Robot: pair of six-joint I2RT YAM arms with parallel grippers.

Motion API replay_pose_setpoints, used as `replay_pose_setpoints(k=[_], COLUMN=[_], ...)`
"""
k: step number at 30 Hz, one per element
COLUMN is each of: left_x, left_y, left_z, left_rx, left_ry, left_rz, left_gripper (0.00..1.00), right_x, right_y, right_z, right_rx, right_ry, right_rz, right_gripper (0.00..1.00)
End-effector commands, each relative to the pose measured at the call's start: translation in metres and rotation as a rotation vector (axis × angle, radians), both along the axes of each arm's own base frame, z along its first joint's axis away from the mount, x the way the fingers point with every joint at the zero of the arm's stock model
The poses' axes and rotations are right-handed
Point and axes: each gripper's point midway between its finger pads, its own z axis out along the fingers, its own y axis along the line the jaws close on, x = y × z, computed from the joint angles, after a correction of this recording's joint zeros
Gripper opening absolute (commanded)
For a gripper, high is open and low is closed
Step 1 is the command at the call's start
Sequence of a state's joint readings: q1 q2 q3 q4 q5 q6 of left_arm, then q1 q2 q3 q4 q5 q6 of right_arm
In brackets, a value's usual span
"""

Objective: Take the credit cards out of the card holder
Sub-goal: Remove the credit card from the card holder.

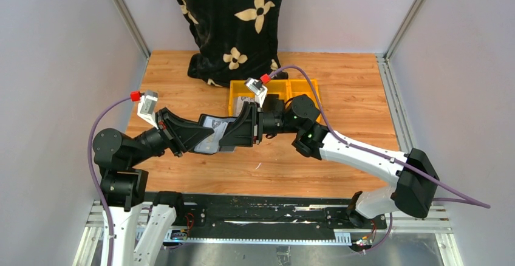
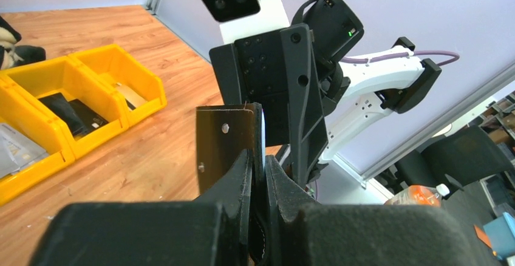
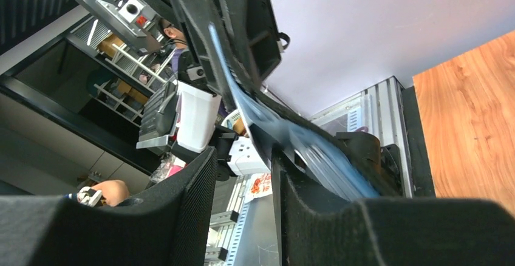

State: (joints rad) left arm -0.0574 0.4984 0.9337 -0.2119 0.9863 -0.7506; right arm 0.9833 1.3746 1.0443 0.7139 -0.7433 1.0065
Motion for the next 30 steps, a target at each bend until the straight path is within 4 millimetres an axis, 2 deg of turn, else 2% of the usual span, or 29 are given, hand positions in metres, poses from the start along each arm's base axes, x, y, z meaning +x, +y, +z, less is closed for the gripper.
replay_pose_setpoints(k=[1, 5, 10, 14, 16, 18, 21, 29, 30], left_x=[-0.007, -0.009, -0.018, -0.030, -0.034, -0.037, -0.038, -0.037, -0.037], left_y=[-0.001, -0.001, -0.005, -0.010, -0.011, -0.012, -0.012, -0.012, -0.012], left_z=[-0.001, -0.001, 0.002, 0.000, -0.004, -0.006, -0.005, 0.012, 0.014], left_rx=[0.017, 0.018, -0.021, -0.050, -0.043, -0.038, -0.038, -0.053, -0.056], left_ry=[-0.033, -0.035, -0.007, 0.037, 0.050, 0.060, 0.068, 0.015, 0.015], left_rz=[-0.022, -0.031, -0.085, -0.179, -0.205, -0.224, -0.233, -0.221, -0.219], left_gripper=[0.00, 0.00, 0.01, 0.26, 0.33, 0.35, 0.31, 0.00, 0.00], right_x=[-0.008, -0.006, -0.004, -0.005, -0.005, -0.006, -0.008, -0.016, -0.017], right_y=[-0.007, -0.005, 0.000, 0.000, -0.001, -0.002, -0.003, -0.008, -0.010], right_z=[0.034, 0.031, 0.033, 0.036, 0.036, 0.036, 0.035, 0.022, 0.020], right_rx=[0.099, 0.090, 0.109, 0.125, 0.126, 0.127, 0.125, 0.116, 0.118], right_ry=[-0.050, -0.050, -0.022, -0.022, -0.024, -0.024, -0.028, -0.024, -0.024], right_rz=[0.035, 0.028, 0.046, 0.052, 0.053, 0.054, 0.059, 0.079, 0.076], right_gripper=[0.41, 0.38, 0.22, 0.01, 0.00, 0.00, 0.00, 0.00, 0.00])
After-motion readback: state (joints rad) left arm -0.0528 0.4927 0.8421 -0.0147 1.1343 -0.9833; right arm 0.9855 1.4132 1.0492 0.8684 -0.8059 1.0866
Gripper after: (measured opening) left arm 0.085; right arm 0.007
